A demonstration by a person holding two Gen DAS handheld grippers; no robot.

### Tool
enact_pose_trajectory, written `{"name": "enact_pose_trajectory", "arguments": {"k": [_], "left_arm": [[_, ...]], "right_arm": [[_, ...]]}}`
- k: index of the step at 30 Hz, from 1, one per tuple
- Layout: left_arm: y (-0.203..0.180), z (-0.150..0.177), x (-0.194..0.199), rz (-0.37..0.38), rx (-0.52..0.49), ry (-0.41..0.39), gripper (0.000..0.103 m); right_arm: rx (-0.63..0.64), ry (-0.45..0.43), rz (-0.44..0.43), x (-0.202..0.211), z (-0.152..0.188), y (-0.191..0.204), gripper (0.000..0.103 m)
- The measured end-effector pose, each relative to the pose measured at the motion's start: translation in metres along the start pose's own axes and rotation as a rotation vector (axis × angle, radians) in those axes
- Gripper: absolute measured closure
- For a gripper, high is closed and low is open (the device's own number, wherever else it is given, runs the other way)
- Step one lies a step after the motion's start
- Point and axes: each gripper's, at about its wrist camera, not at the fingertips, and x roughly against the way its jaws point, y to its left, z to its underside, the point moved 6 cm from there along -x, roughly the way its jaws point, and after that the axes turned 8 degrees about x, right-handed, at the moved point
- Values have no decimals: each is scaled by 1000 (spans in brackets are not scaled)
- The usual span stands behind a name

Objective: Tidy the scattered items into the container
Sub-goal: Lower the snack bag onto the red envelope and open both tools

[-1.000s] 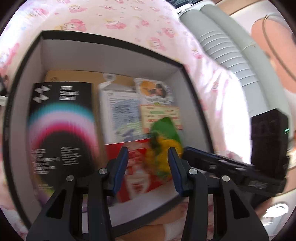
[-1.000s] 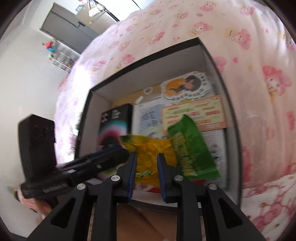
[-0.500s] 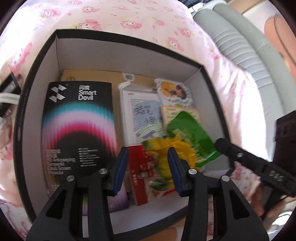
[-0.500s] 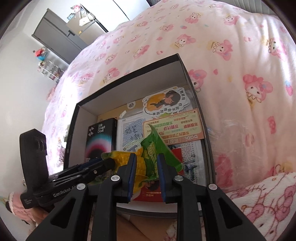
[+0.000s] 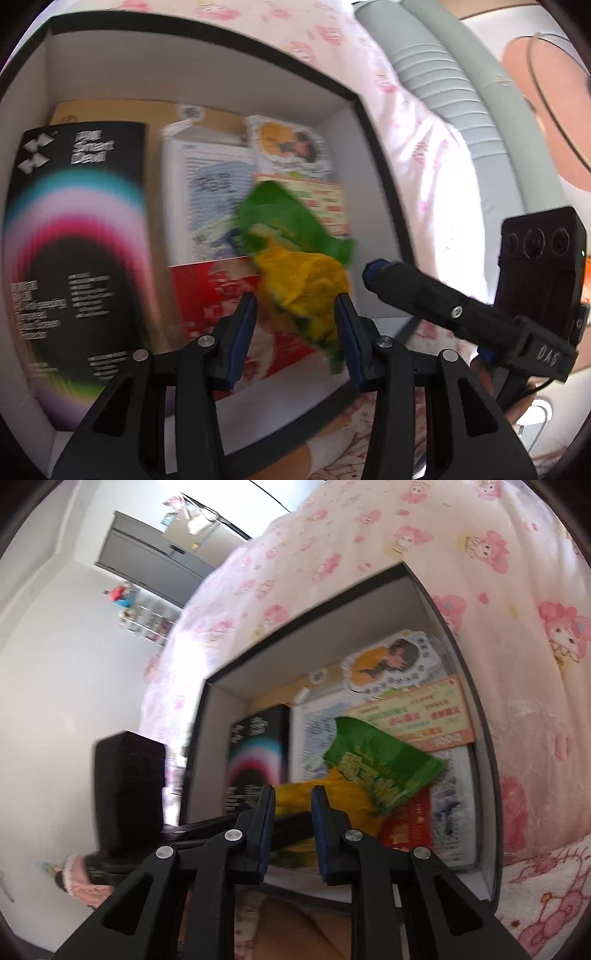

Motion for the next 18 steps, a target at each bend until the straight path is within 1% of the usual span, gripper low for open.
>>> {"name": "enact_pose_trajectory", "arguments": {"k": [1, 2, 4, 5, 7, 9, 10, 11, 13, 14, 15, 18], "left_arm": [[-2, 0, 1, 4, -9, -5, 60], [-1, -1, 3, -20, -10, -21, 60], [12, -6, 8, -126, 12, -68, 59], [18, -7, 10, -157, 32, -78, 56], [25, -8, 15, -156, 67, -84, 55], [30, -8, 20, -183, 67, -93, 53], [31, -9, 21, -212, 57, -103, 51], [26, -18, 13, -264, 38, -123, 51], [26, -18, 11, -412, -21, -167, 53], [23, -16, 10, -435, -44, -171, 55], [20, -15, 10, -439, -63, -169, 55], [20, -15, 19, -409, -70, -193, 55]], "right_arm": [[0, -10, 4, 4, -1, 0, 86], [6, -14, 40, 4, -3, 1, 86], [20, -7, 148, 2, -4, -5, 86], [16, 3, 180, 1, -3, -9, 86], [0, 26, 192, -3, 0, -15, 86], [1, 36, 231, -7, 2, -17, 86], [10, 34, 264, -8, 2, -18, 86], [21, 31, 287, -9, 1, -17, 86], [44, 21, 316, -6, -3, -13, 85], [54, 15, 312, -3, -4, -12, 84], [55, 9, 299, -2, -6, -11, 84], [71, -8, 350, 1, -11, -9, 84]]}}
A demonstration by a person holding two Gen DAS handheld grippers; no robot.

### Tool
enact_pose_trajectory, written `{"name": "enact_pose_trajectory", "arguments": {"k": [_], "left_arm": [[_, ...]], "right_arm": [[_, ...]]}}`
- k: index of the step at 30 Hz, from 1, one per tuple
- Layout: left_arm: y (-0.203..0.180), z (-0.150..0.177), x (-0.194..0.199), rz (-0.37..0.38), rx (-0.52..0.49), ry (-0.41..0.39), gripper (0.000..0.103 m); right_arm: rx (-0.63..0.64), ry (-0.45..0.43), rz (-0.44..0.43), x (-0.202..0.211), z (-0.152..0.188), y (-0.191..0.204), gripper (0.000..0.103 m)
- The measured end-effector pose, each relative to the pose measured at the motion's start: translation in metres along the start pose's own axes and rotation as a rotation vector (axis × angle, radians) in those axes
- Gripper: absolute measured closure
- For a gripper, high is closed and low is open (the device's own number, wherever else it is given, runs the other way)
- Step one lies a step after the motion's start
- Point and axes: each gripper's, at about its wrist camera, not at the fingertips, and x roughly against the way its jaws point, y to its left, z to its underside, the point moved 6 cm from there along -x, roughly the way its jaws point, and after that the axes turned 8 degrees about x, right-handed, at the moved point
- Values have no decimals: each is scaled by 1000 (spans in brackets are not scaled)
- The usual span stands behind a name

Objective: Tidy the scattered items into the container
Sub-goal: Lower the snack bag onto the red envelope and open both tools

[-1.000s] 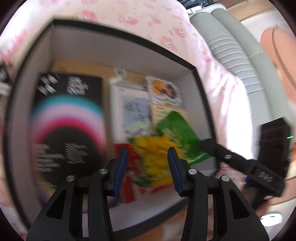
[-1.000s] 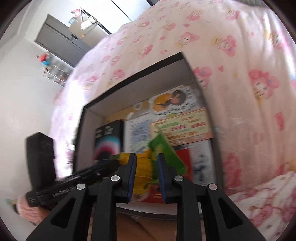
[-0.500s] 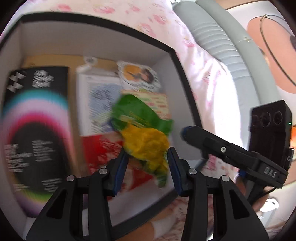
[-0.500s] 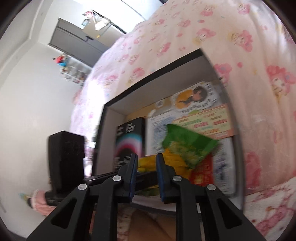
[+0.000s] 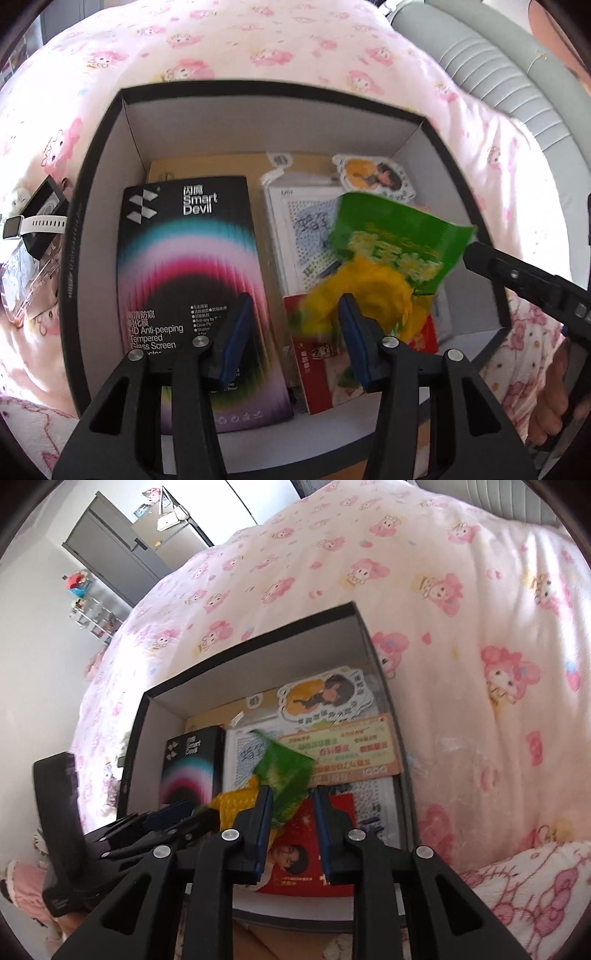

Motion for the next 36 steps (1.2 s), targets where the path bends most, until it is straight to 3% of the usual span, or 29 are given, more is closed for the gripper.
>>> {"name": "enact_pose_trajectory", "arguments": {"k": [6, 8, 11, 13, 19, 24, 28, 32, 36], "left_arm": [[5, -5, -7, 19, 41, 23, 55], [6, -3, -9, 99, 73, 55, 56], [11, -1, -13, 276, 189, 135, 57], [20, 1, -12, 272, 227, 151, 56], [16, -5, -20, 276, 230, 144, 56], [8, -9, -30, 305, 233, 133, 56], [1, -7, -32, 342, 205, 164, 56], [2, -5, -35, 316, 208, 174, 56], [4, -6, -33, 323, 217, 160, 56]], "right_arm": [[8, -48, -12, 4, -17, -4, 84], [55, -70, -14, 2, -28, 6, 84], [83, -36, -103, -11, -36, 22, 84], [84, 15, -103, -24, -34, 25, 84], [112, 15, -80, -25, -31, 26, 83], [58, -87, -192, 0, -35, 23, 82], [147, -16, -109, -24, -40, 31, 80], [155, 90, -60, -57, -34, 27, 83], [185, 70, -46, -49, -22, 28, 86]]}}
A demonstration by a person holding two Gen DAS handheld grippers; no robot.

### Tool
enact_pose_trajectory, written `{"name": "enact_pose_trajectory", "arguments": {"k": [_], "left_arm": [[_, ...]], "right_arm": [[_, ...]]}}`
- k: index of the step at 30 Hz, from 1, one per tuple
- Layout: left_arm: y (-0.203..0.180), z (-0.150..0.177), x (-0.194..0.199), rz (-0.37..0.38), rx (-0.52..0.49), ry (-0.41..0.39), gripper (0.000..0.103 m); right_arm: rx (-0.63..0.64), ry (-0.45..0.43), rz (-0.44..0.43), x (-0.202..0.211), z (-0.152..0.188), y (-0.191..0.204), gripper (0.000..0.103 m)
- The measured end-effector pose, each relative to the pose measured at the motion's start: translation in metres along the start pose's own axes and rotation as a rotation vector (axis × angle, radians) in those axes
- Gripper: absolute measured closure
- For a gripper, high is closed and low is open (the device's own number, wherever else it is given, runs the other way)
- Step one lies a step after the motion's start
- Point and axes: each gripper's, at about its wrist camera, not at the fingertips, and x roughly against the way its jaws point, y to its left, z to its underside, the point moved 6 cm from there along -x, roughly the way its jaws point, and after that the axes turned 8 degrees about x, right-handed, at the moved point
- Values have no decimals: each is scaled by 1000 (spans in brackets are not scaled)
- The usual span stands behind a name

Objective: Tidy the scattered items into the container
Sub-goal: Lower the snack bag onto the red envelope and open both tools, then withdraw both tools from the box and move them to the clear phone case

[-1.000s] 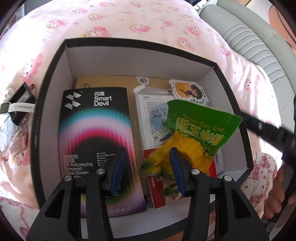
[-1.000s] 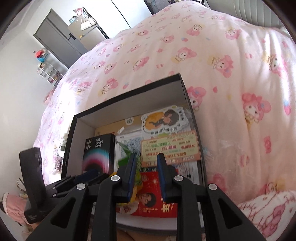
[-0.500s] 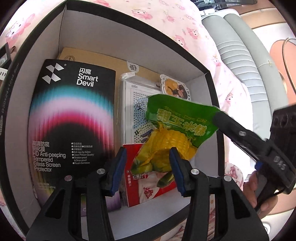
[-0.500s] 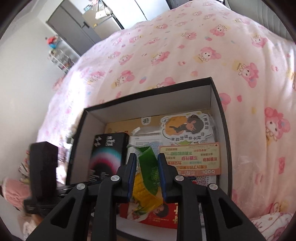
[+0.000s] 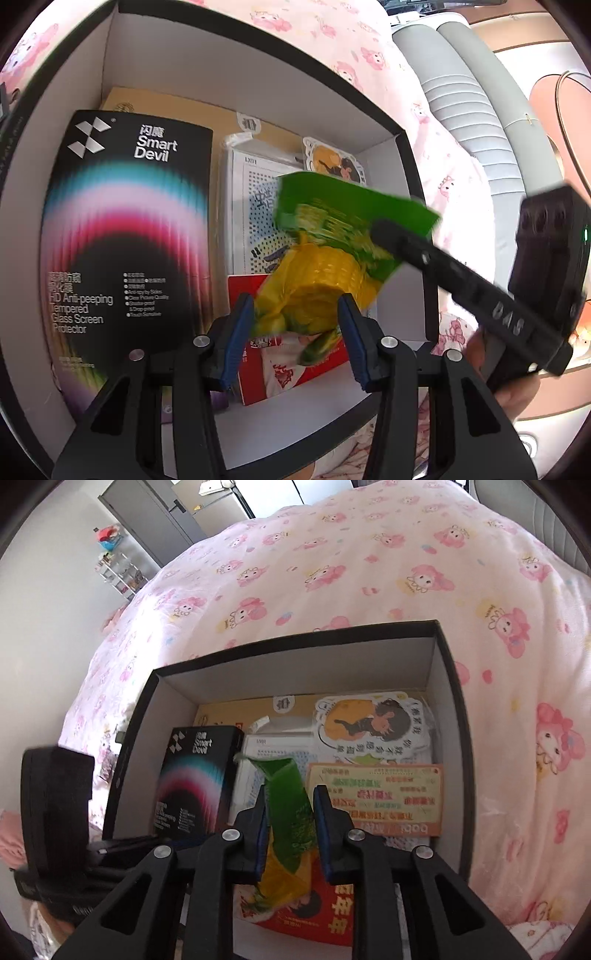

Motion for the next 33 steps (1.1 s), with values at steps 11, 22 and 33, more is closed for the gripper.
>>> {"name": "enact_pose_trajectory", "arguments": {"k": [11, 22, 33], "left_arm": [[-23, 15, -23, 67, -76, 87, 56], [-36, 25, -56, 47, -120, 142, 56], [-35, 20, -56, 50, -128, 89, 57]], "right_arm": [[-134, -10, 95, 50, 62, -30, 83], [-68, -178, 92, 88, 37, -26, 83], [-79, -107, 137, 65, 51, -30, 85]]}}
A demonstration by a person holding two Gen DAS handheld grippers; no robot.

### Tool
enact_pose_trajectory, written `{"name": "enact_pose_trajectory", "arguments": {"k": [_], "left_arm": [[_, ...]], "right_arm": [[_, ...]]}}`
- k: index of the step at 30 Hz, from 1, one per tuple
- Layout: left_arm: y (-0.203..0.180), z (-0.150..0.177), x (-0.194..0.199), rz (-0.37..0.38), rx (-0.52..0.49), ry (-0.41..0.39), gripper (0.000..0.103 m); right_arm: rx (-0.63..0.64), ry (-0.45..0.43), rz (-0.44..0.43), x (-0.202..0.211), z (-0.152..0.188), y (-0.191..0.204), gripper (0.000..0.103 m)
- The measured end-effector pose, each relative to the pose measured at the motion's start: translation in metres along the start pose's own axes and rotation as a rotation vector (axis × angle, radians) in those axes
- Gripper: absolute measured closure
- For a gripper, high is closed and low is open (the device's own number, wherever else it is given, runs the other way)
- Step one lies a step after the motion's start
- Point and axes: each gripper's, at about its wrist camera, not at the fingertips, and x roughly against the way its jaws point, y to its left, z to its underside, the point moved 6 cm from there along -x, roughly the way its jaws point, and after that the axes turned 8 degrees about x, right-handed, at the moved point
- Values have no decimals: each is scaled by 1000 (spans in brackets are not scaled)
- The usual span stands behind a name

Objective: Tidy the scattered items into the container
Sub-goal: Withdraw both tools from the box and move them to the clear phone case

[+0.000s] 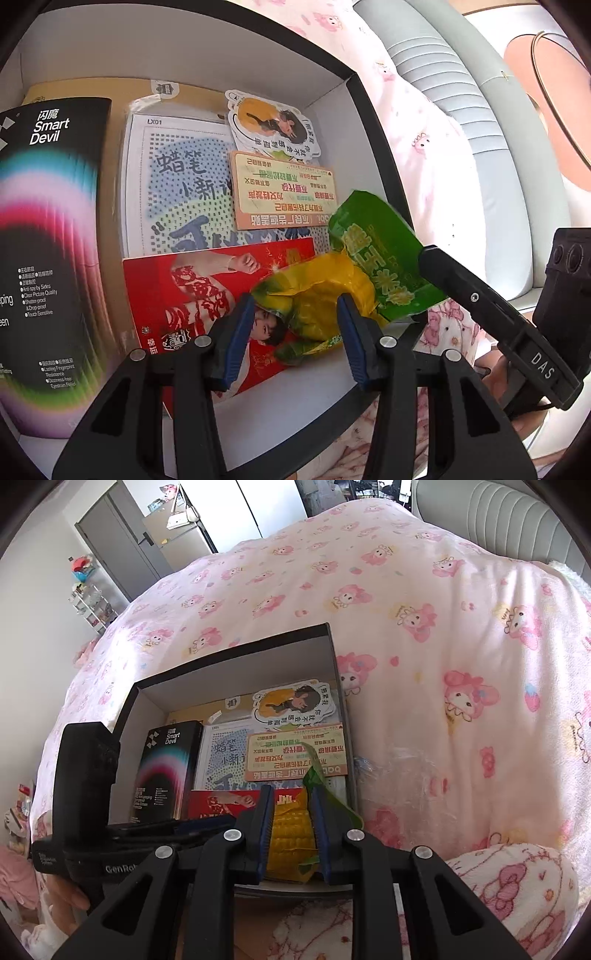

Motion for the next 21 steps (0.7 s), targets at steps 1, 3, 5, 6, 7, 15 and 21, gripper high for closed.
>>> {"name": "enact_pose_trajectory", "arguments": {"k": [1, 3, 5, 6, 7, 15, 21], "left_arm": [[-2, 2, -2, -10, -19, 4, 57], [-7, 4, -3, -28, -55, -9, 57], [-9, 3, 3, -27, -70, -42, 57], [-9, 2, 9, -34, -72, -70, 57], [-9, 0, 15, -43, -76, -102, 57], [-8, 4, 78, -92, -102, -265, 53], [-19, 11, 122, -106, -99, -348, 48]], "right_arm": [[6, -3, 8, 0, 0, 1, 85], [31, 2, 37, -2, 0, 4, 85], [53, 7, 71, -3, 1, 7, 84], [58, 8, 85, -2, 2, 8, 83], [59, 11, 92, -2, 3, 9, 82], [72, 4, 79, 9, -3, 24, 74], [134, -43, 32, 30, -11, 64, 66]]}}
